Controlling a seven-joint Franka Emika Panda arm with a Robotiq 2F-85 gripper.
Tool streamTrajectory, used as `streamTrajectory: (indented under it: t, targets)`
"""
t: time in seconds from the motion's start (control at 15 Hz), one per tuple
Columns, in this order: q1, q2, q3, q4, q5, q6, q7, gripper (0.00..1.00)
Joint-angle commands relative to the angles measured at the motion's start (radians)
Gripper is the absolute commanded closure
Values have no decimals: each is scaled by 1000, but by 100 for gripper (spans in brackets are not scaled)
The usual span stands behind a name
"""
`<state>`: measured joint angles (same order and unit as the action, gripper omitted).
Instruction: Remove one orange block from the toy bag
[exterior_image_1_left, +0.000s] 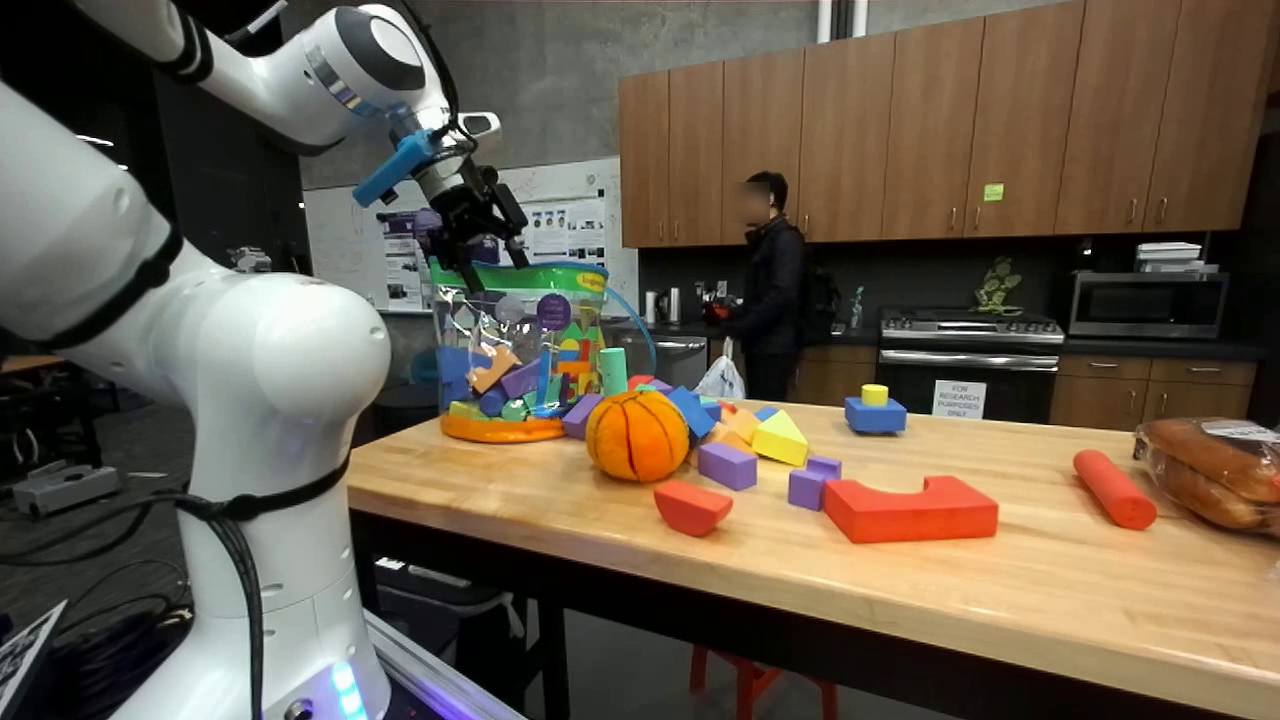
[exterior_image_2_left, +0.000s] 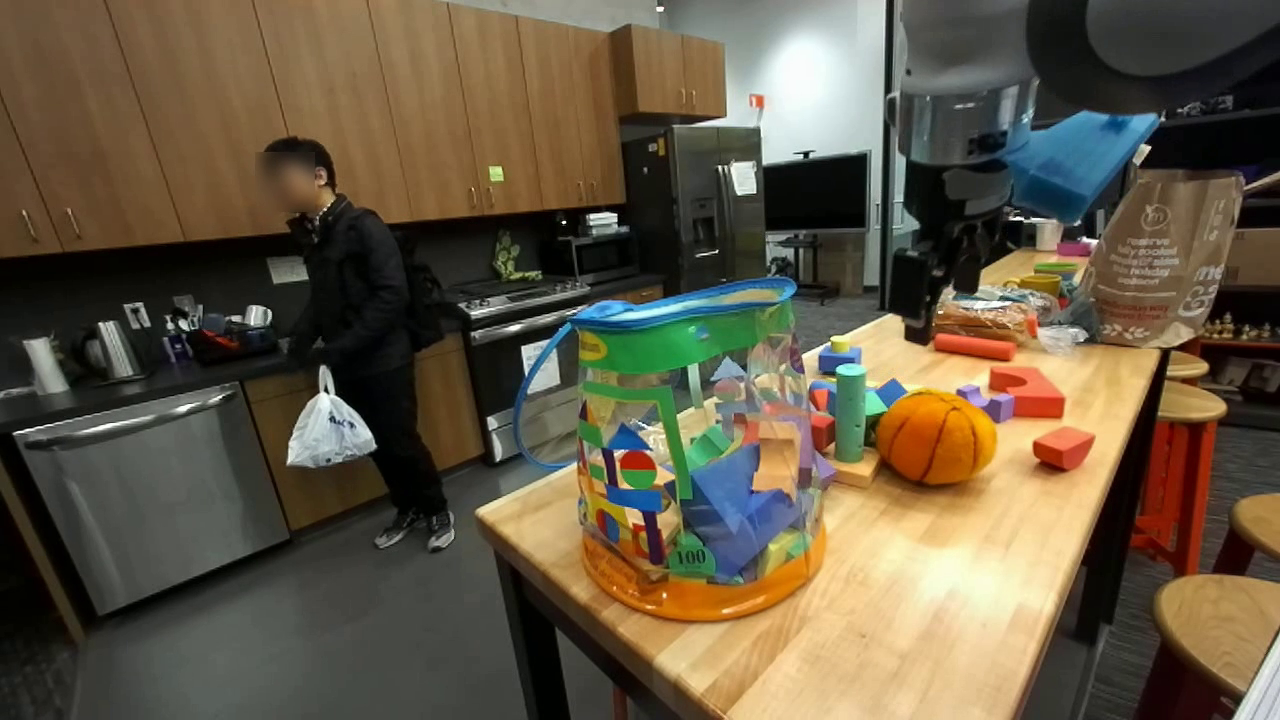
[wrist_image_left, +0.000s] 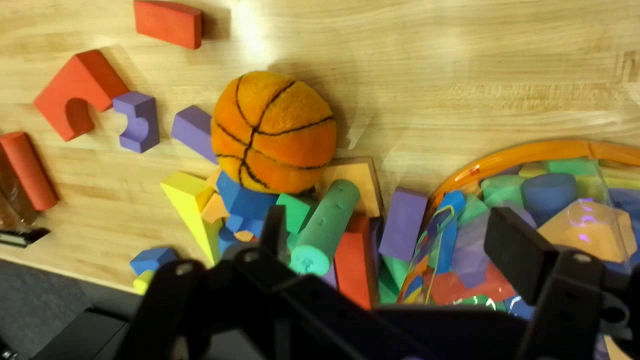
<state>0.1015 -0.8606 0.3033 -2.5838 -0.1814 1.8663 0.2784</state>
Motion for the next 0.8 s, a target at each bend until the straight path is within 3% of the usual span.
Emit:
streamTrajectory:
  t: [0.0, 0.4, 0.73]
  targets:
    - [-10, -7, 14, 108, -67, -17, -15, 0]
    - [-18, 93, 84, 304, -159, 9, -14, 0]
    - [-19, 265, 221, 513, -247, 4, -6, 0]
